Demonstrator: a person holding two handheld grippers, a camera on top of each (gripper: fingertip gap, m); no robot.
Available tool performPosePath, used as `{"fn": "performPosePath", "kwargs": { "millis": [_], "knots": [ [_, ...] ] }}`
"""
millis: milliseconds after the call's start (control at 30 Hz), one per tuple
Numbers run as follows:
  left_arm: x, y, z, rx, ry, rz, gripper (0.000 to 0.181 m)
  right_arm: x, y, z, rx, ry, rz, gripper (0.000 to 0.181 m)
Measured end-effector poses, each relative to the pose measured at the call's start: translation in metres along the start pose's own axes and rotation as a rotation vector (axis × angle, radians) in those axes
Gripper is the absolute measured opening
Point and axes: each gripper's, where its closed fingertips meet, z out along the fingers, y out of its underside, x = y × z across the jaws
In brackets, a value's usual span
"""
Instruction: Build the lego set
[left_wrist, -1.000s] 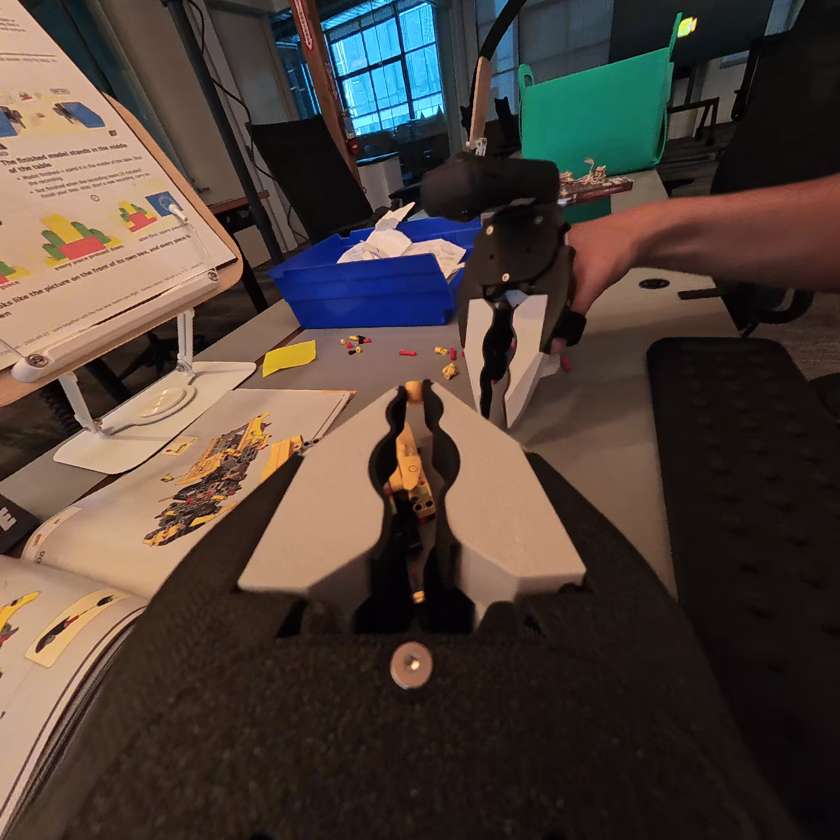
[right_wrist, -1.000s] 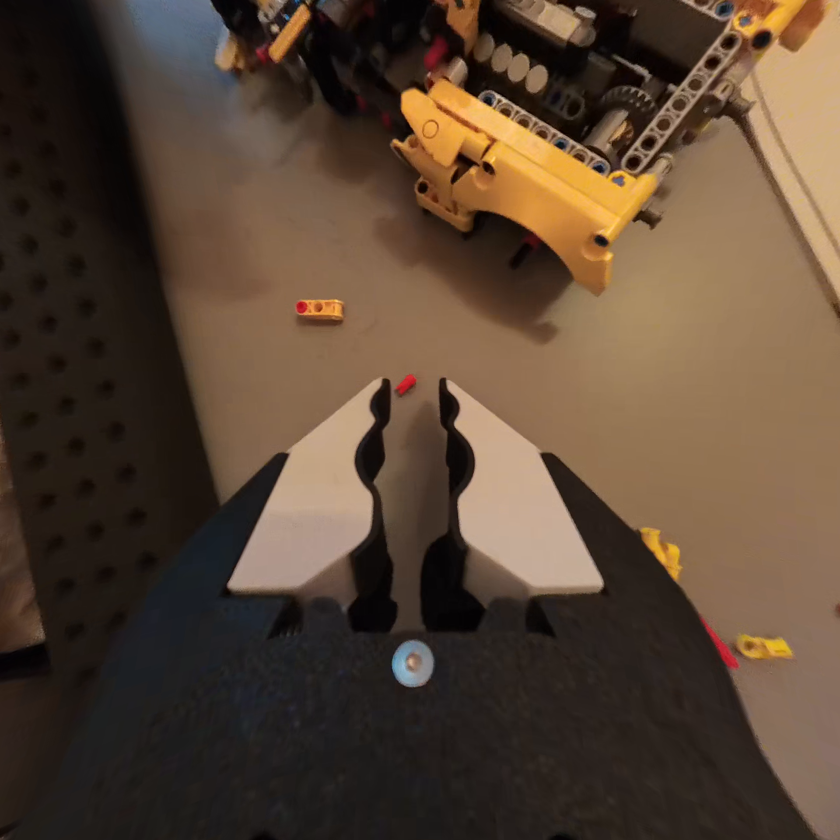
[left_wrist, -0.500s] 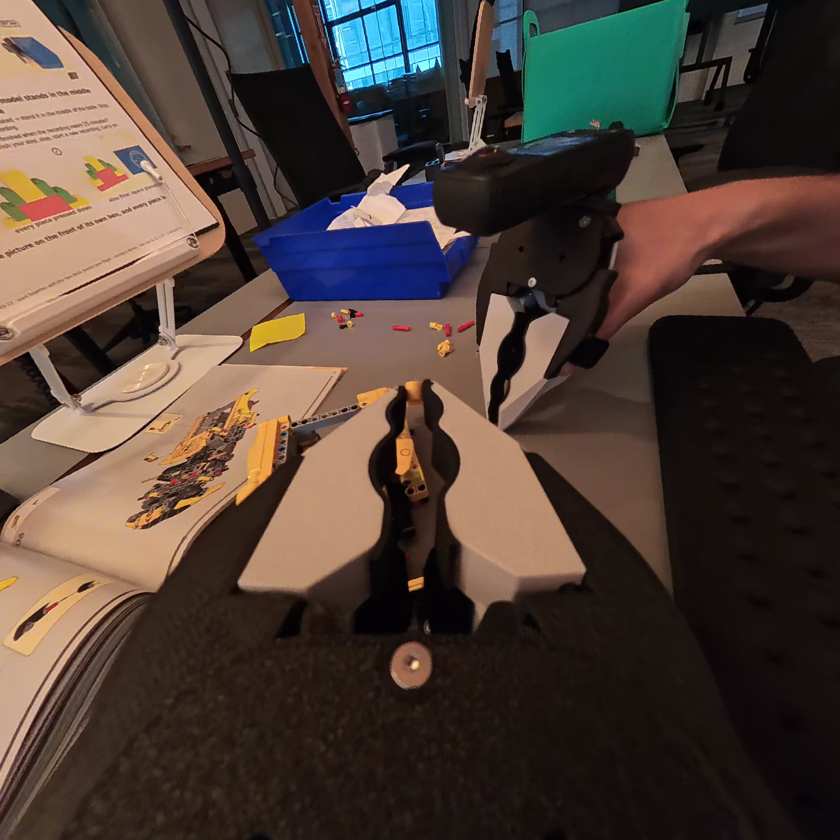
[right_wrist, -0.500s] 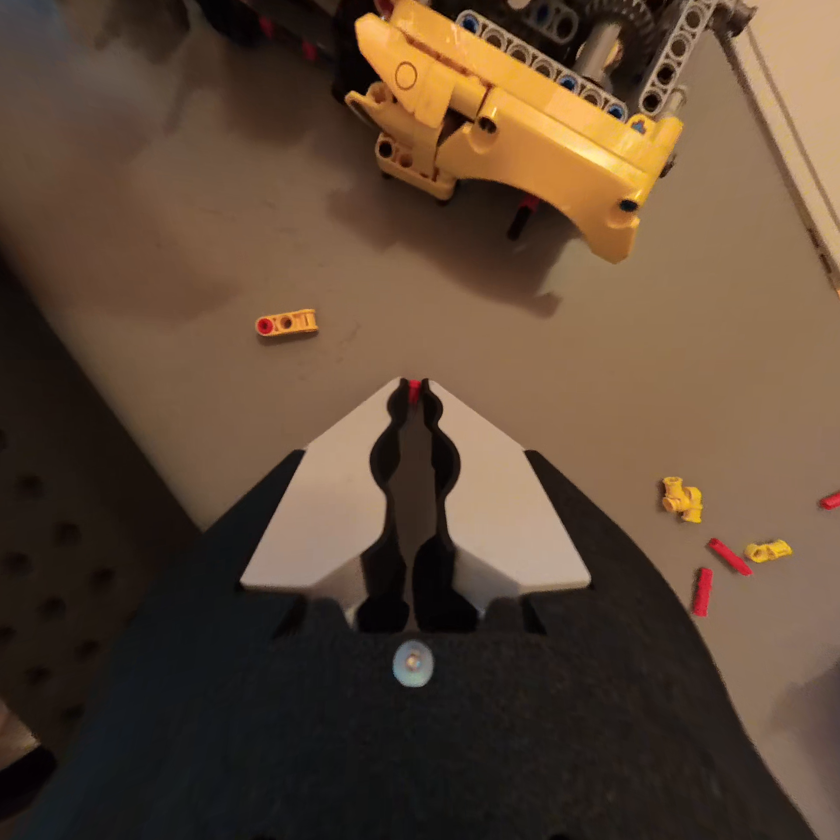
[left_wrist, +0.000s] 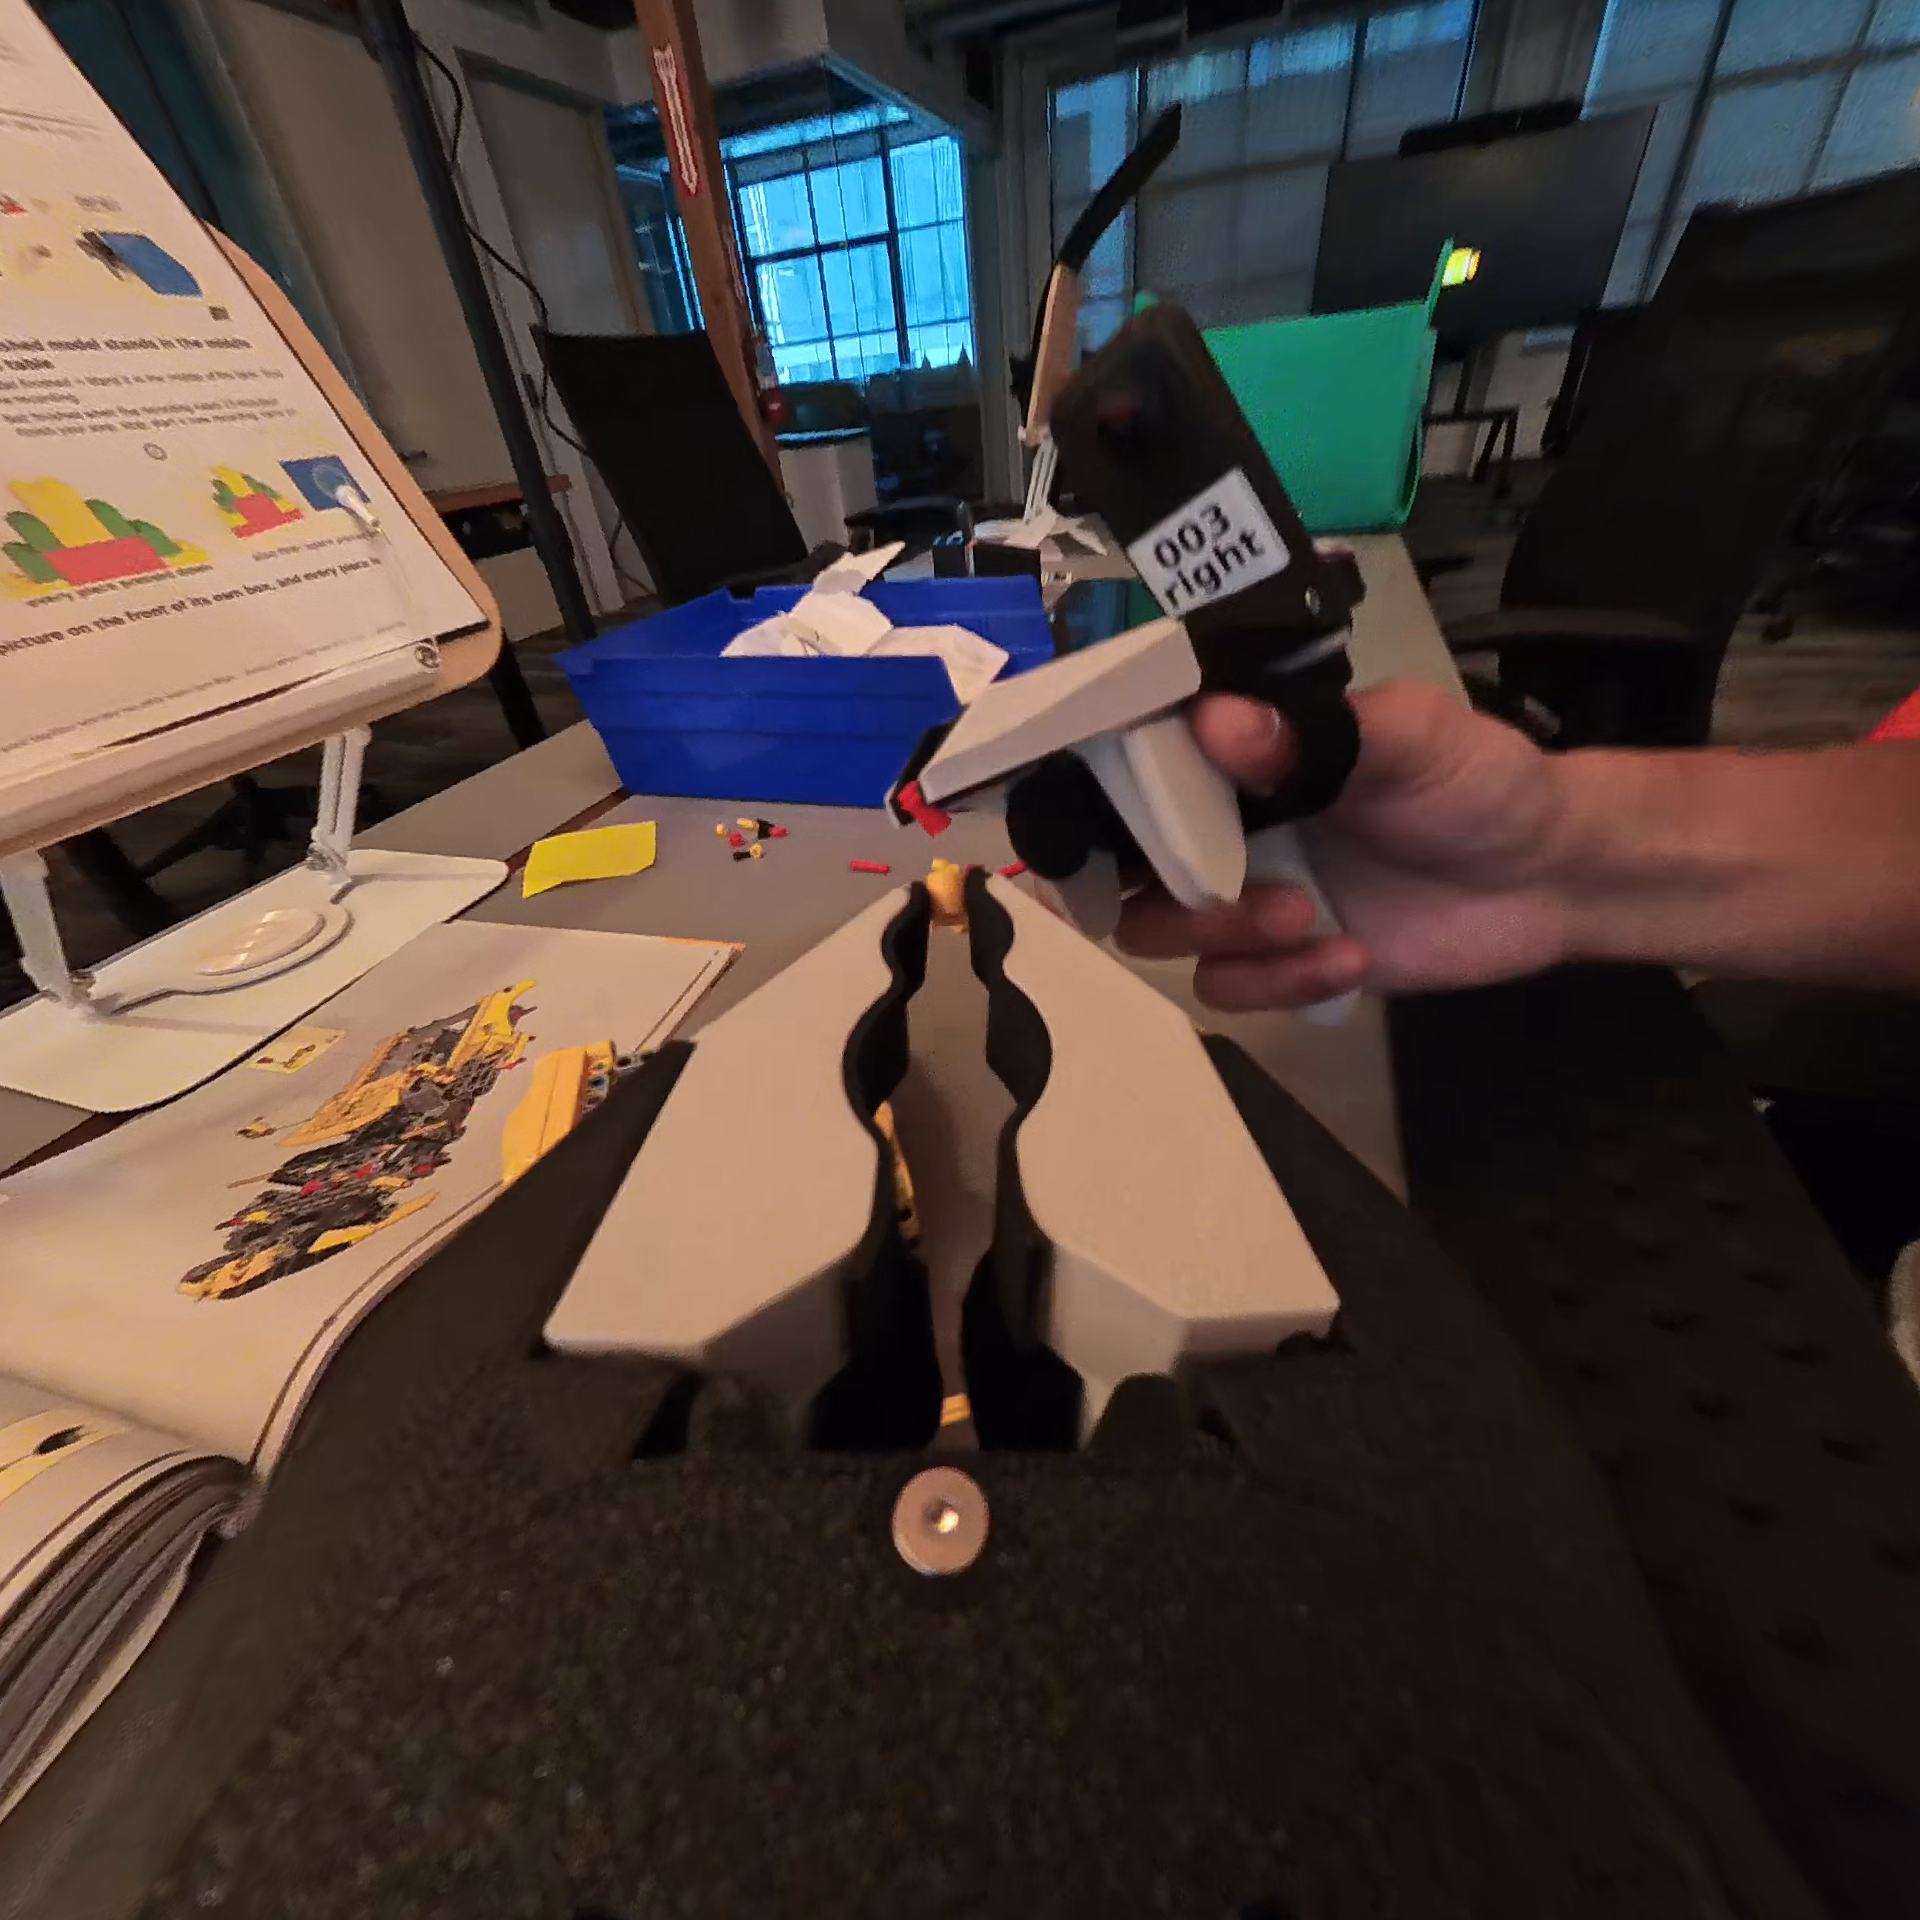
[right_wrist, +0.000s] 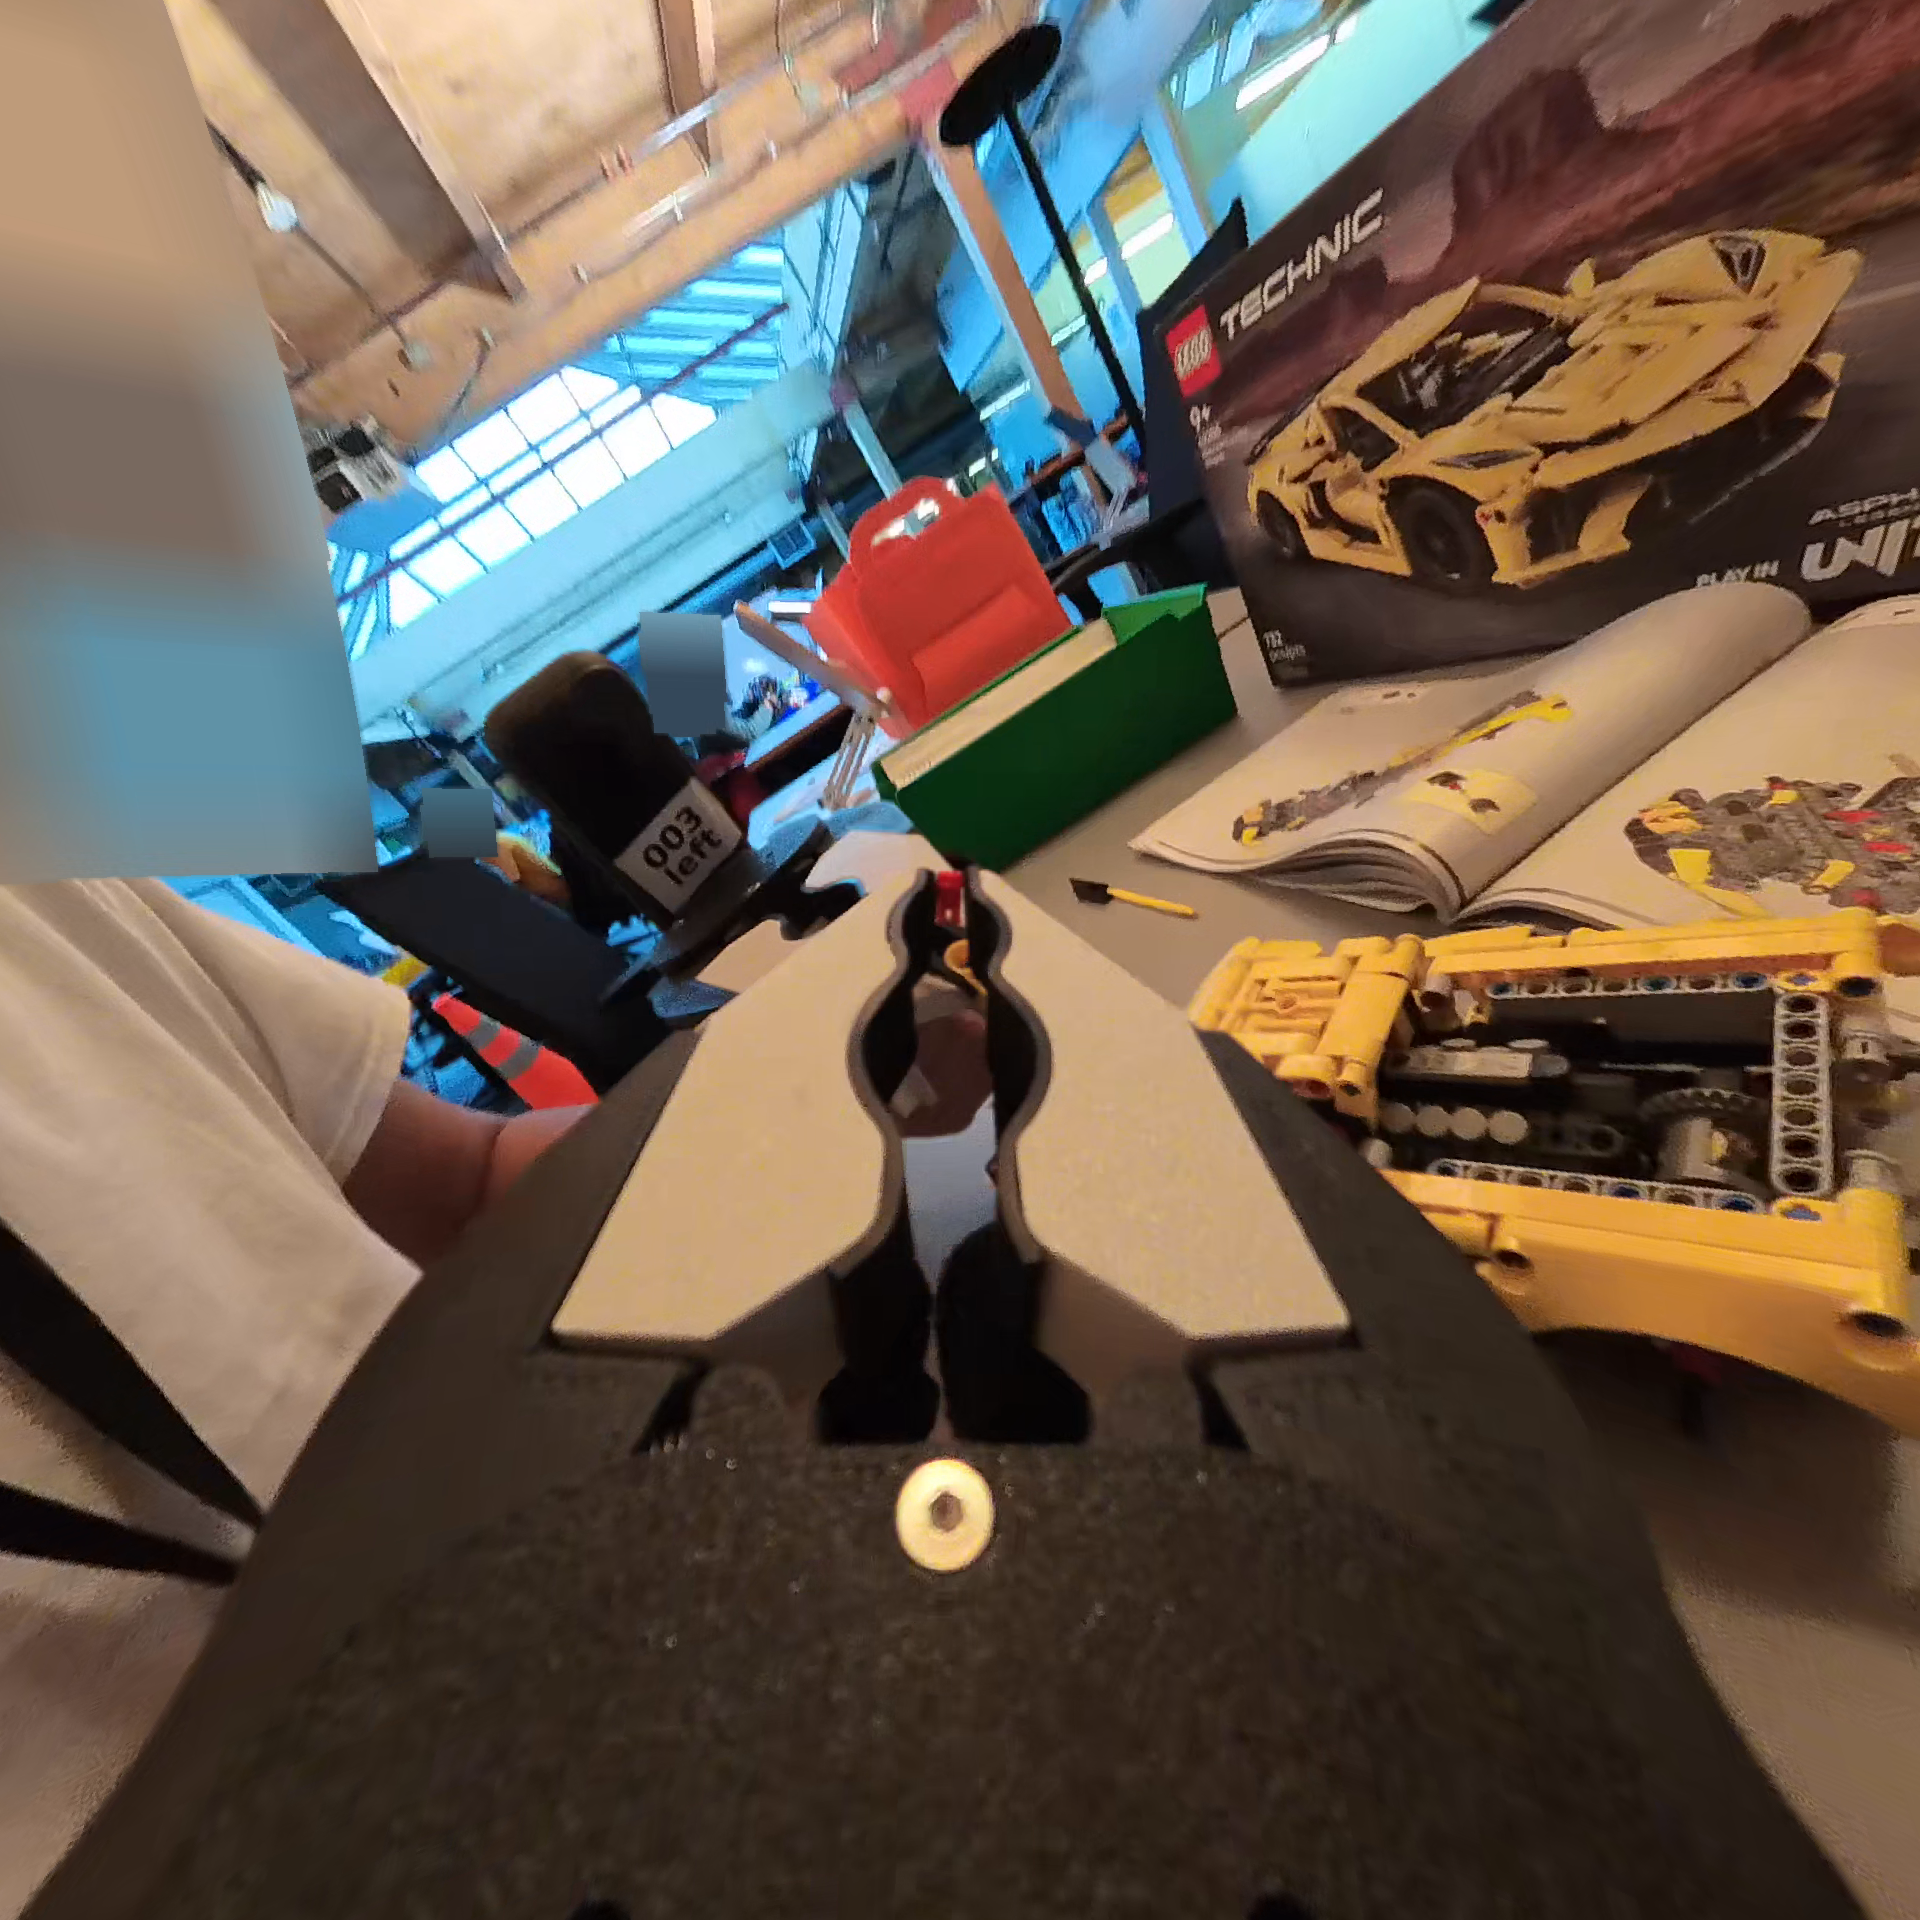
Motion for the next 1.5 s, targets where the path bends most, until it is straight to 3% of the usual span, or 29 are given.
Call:
{"fn": "performPosePath", "kwargs": {
  "millis": [400, 700, 933, 1133, 1167, 1267, 1333, 1500],
  "knots": [
    [-0.007, -0.010, -0.007, 0.052, 0.004, -0.087, 0.007, -0.001, 0.001, 0.004, 0.020, 0.040, -0.044, 0.004],
    [-0.005, -0.010, -0.007, 0.050, 0.003, -0.043, 0.007, -0.002, 0.001, 0.001, -0.020, 0.042, -0.073, 0.004],
    [0.002, 0.008, 0.002, -0.064, -0.076, 0.278, 0.007, 0.002, 0.009, -0.011, -0.363, 0.140, -0.348, 0.004],
    [0.002, 0.017, 0.005, -0.111, -0.078, 0.313, 0.007, 0.016, 0.013, -0.025, -0.433, 0.215, -0.400, 0.004],
    [0.000, 0.020, 0.005, -0.125, -0.085, 0.316, 0.007, 0.024, 0.015, -0.034, -0.482, 0.235, -0.392, 0.004],
    [-0.002, 0.020, 0.004, -0.128, -0.090, 0.294, 0.007, 0.072, 0.053, -0.091, -0.869, 0.404, -0.498, 0.004],
    [-0.001, 0.019, 0.004, -0.122, -0.086, 0.287, 0.007, 0.085, 0.077, -0.129, -1.078, 0.446, -0.494, 0.004],
    [0.001, 0.022, 0.006, -0.132, -0.082, 0.298, 0.007, 0.085, 0.101, -0.166, -1.248, 0.462, -0.474, 0.004]
  ]
}}
